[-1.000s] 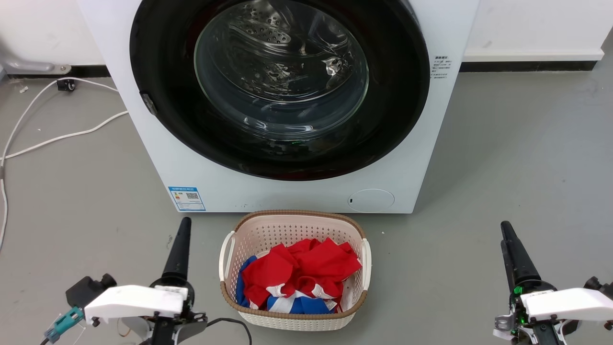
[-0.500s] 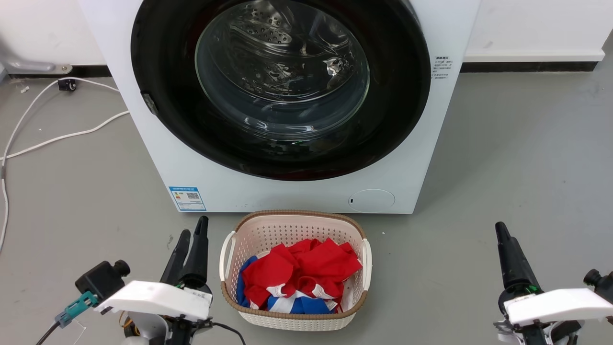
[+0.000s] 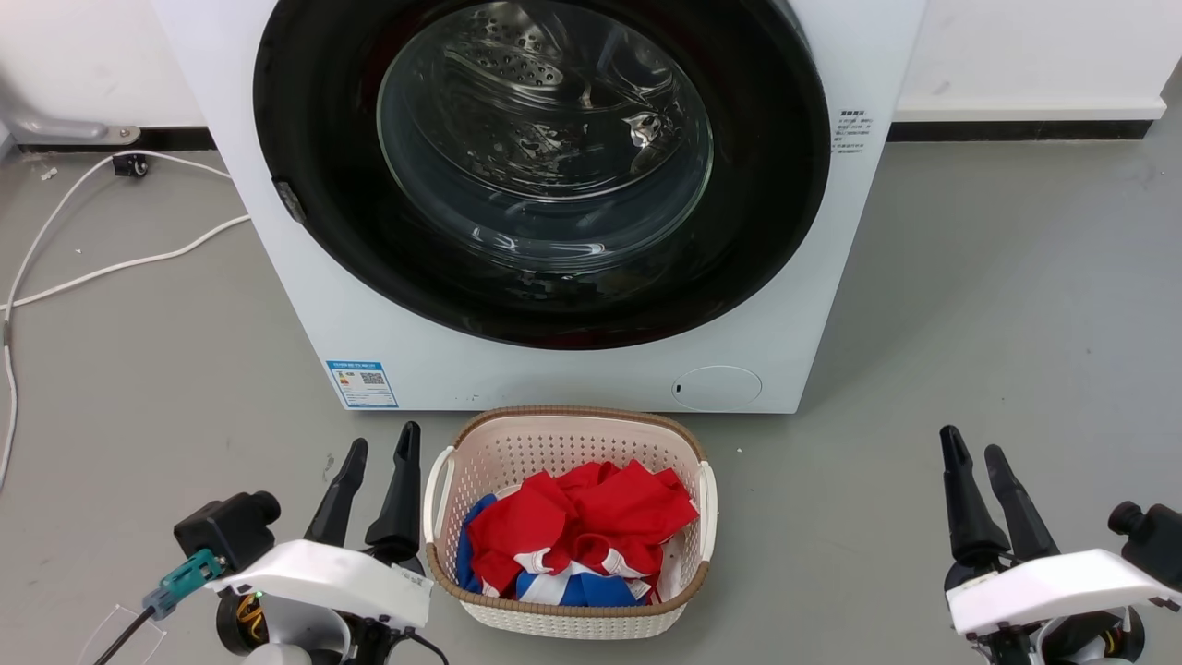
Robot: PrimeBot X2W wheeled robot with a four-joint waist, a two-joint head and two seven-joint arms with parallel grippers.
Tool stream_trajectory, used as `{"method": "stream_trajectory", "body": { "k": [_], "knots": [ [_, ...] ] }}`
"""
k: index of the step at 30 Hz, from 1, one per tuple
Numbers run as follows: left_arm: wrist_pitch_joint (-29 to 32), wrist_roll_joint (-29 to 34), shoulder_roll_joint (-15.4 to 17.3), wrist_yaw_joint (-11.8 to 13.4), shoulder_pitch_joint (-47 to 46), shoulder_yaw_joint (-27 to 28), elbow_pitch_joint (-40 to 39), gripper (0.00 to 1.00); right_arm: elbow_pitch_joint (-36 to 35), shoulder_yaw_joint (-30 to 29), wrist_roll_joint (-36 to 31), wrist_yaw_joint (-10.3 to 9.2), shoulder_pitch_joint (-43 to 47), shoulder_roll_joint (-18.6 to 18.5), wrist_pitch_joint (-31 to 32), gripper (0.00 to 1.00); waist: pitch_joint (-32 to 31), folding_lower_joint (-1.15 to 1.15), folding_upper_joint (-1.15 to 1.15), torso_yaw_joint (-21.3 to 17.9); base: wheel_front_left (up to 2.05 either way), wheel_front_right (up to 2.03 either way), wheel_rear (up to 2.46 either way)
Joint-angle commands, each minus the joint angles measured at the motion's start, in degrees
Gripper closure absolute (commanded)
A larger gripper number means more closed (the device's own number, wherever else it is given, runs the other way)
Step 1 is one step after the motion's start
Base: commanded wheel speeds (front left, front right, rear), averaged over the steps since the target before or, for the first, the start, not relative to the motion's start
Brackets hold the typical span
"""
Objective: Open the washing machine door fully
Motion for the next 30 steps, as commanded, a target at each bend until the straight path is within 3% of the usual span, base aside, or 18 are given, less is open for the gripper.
{"method": "stream_trajectory", "body": {
  "k": [1,30],
  "knots": [
    [-0.5,1.5,0.5,0.1,-1.1,-0.4,-0.5,0.0,-1.0,0.2,-1.8,0.02,-0.1,-0.1,-0.3,0.0,0.0,0.0,0.0,0.0,0.0,0.0,0.0],
    [-5.2,20.3,3.2,3.7,-1.9,-5.4,0.4,0.0,-3.6,1.6,-22.2,0.01,1.8,-0.1,-0.5,0.0,-0.1,0.0,0.0,-0.1,0.0,0.0,0.0]
  ]
}}
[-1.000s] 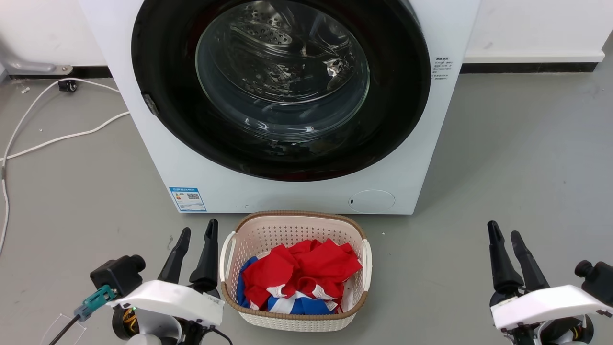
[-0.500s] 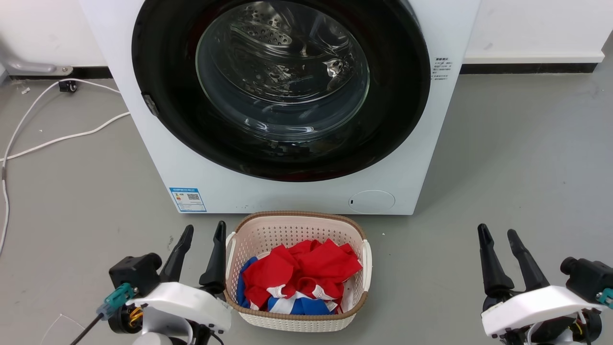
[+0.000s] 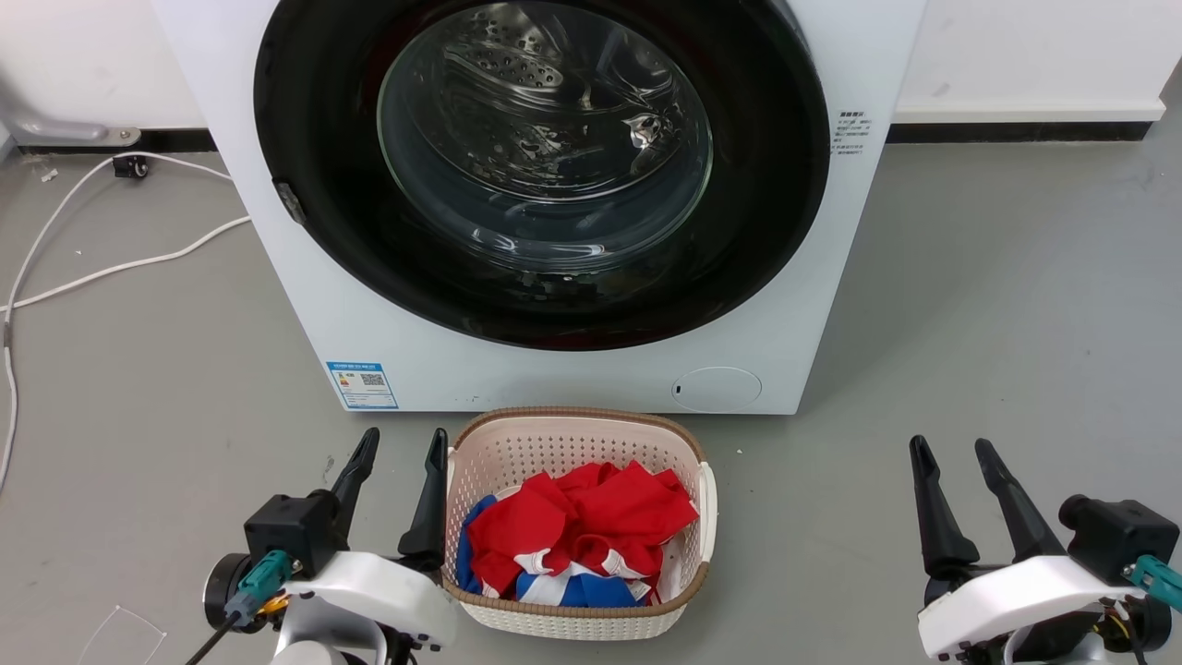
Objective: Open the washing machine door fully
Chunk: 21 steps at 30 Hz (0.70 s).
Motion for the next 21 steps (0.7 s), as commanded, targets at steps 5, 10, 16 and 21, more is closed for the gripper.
{"method": "stream_trajectory", "body": {
  "k": [5,10,16,21],
  "knots": [
    [-1.1,2.9,0.6,0.2,-1.1,-0.6,0.2,0.0,-0.9,0.0,-3.2,0.0,0.7,-0.1,-0.6,0.0,-0.1,0.0,0.0,0.0,0.0,0.0,0.0],
    [-1.6,4.6,0.4,0.0,-1.1,-0.6,0.7,0.0,-1.0,-0.1,-5.6,0.0,0.7,-0.1,-0.7,0.0,-0.1,0.0,0.0,0.0,0.0,0.0,0.0],
    [-2.4,4.7,-0.6,-1.3,-0.9,0.4,1.6,0.0,-1.0,-0.2,-7.5,0.0,0.8,0.0,-1.2,0.0,-0.1,0.0,0.0,0.0,0.0,0.0,0.0],
    [-2.9,4.3,-1.4,-2.8,-0.7,1.7,2.8,0.0,-0.8,0.0,-9.1,0.0,1.0,0.0,-1.6,0.0,-0.2,0.0,0.0,0.0,0.0,0.0,0.0]
  ]
}}
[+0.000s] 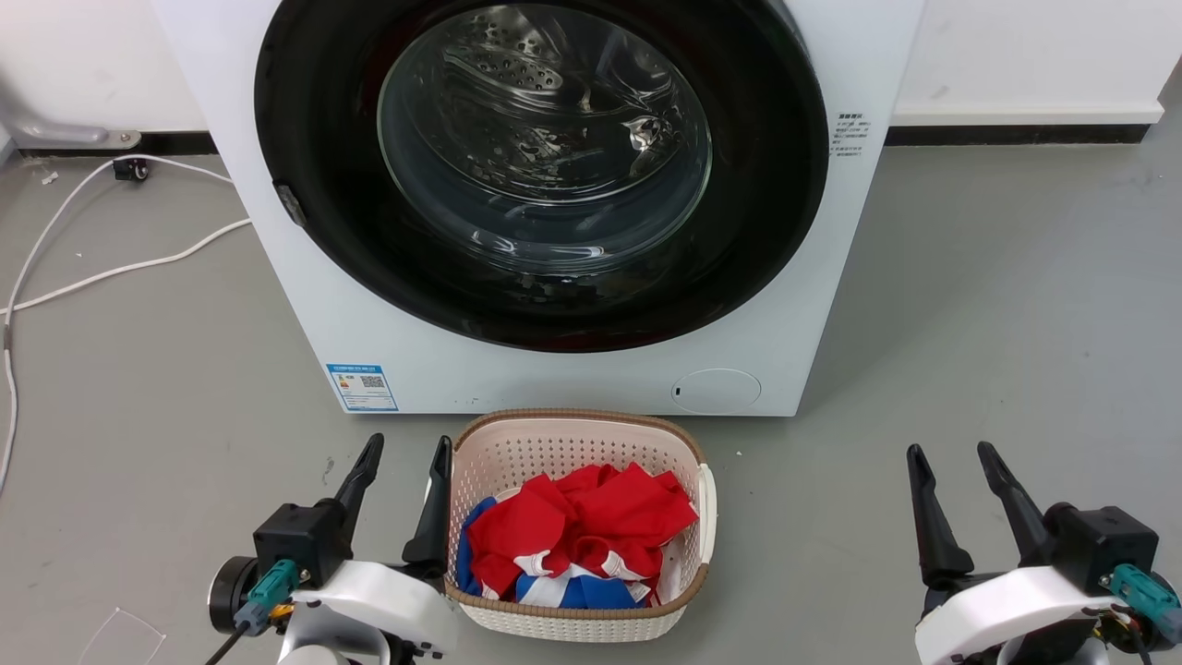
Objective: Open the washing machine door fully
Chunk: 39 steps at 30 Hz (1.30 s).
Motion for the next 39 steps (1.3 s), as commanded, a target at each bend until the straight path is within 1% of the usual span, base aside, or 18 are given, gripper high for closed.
{"method": "stream_trajectory", "body": {
  "k": [1,20,31,32,33,34,39],
  "knots": [
    [-0.5,0.9,0.1,-0.5,-0.5,0.3,0.1,0.0,-0.2,0.1,-1.2,0.0,0.2,0.0,-0.5,0.0,0.0,0.0,0.0,0.0,0.0,0.0,0.0],
    [-2.4,6.9,-1.3,-1.9,-0.7,1.9,2.3,0.0,0.7,0.2,-6.3,-0.01,0.6,0.0,-2.1,0.0,-0.2,0.0,0.0,-0.2,0.0,0.0,0.0],
    [-2.3,6.5,-1.8,-2.4,-0.5,3.1,2.9,0.0,1.6,-0.3,-4.0,-0.01,0.3,0.0,-2.5,0.0,-0.3,0.0,0.0,-0.3,0.0,0.0,0.0],
    [-2.3,6.6,-1.8,-2.4,-0.6,3.1,2.9,0.0,1.7,-0.4,-4.0,-0.01,0.3,0.0,-2.4,0.24,-0.3,0.0,0.0,-0.3,0.0,0.0,0.0],
    [-2.3,6.7,-1.9,-2.5,-0.6,3.2,3.0,0.0,1.8,-0.4,-3.8,-0.01,0.2,0.0,-2.4,0.71,-0.3,0.0,0.0,-0.3,0.0,0.0,0.0],
    [-2.3,6.6,-1.9,-2.5,-0.6,3.2,3.0,0.0,1.9,-0.4,-3.5,-0.01,0.1,0.0,-2.4,1.0,-0.3,0.0,0.0,-0.3,0.0,0.0,0.0],
    [-2.3,6.6,-2.1,-2.6,-0.7,3.4,3.3,0.0,2.1,-0.4,-2.5,-0.01,-0.1,0.0,-2.5,1.0,-0.3,0.0,0.0,-0.3,0.0,0.0,0.0]
  ]
}}
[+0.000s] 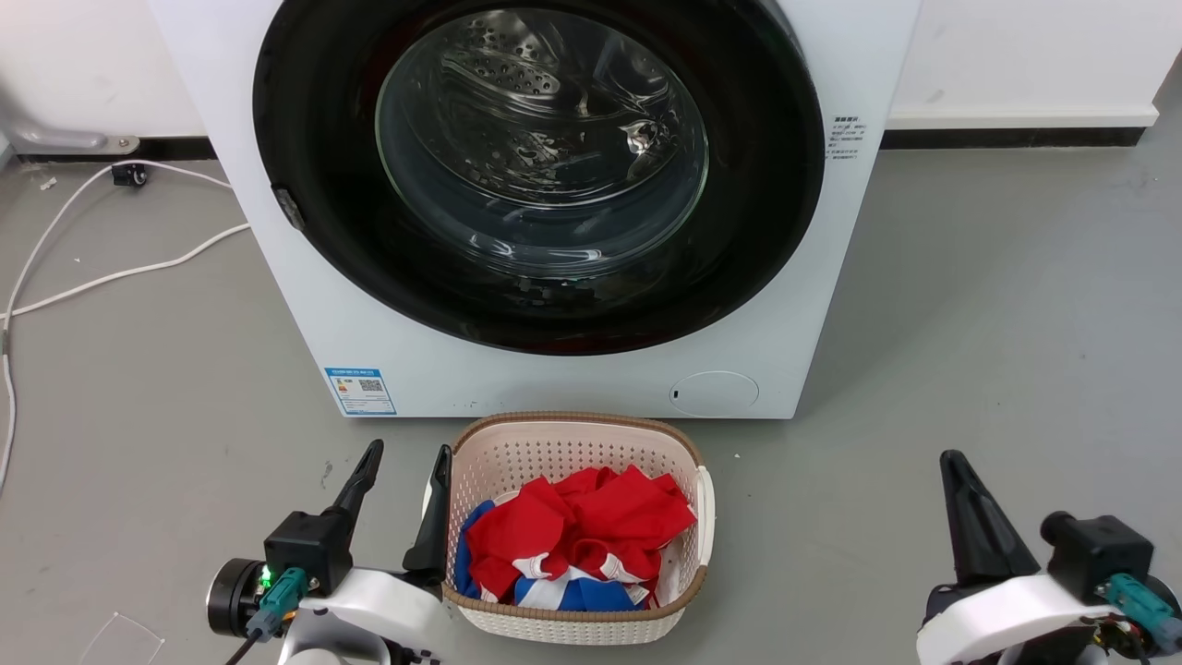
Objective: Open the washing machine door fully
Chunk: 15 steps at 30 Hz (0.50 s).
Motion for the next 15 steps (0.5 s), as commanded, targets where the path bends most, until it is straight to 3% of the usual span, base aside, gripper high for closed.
{"method": "stream_trajectory", "body": {
  "k": [1,2,5,12,15],
  "knots": [
    [-0.1,-0.1,0.0,-0.2,-0.5,0.0,0.0,0.0,0.1,-0.1,0.6,-0.02,-0.2,0.0,-0.3,1.0,0.0,0.0,0.0,0.0,0.0,0.0,0.0],
    [-0.1,-0.1,-0.1,-0.2,-0.5,0.1,0.1,0.0,0.2,-0.4,2.6,-0.02,-0.3,0.0,-0.5,1.0,0.0,0.0,0.0,0.0,0.0,0.0,0.0],
    [-0.1,-0.1,-0.2,-0.2,-0.6,0.4,0.1,0.0,1.8,-0.9,17.7,-0.01,-1.2,0.0,-1.0,1.0,0.0,0.0,0.0,-0.1,0.0,0.0,0.0],
    [-0.1,-0.2,-0.7,-0.3,-0.5,1.1,0.0,0.0,7.0,-1.4,59.4,-0.01,-5.6,0.0,-2.6,1.0,0.2,0.0,0.0,-0.1,0.0,0.0,0.0],
    [-0.1,0.0,-0.8,-0.2,-0.9,1.4,-0.4,0.0,8.6,-3.3,73.4,-0.01,-8.6,0.0,-2.9,1.0,1.1,0.0,0.0,-0.3,0.0,0.0,0.0]
  ]
}}
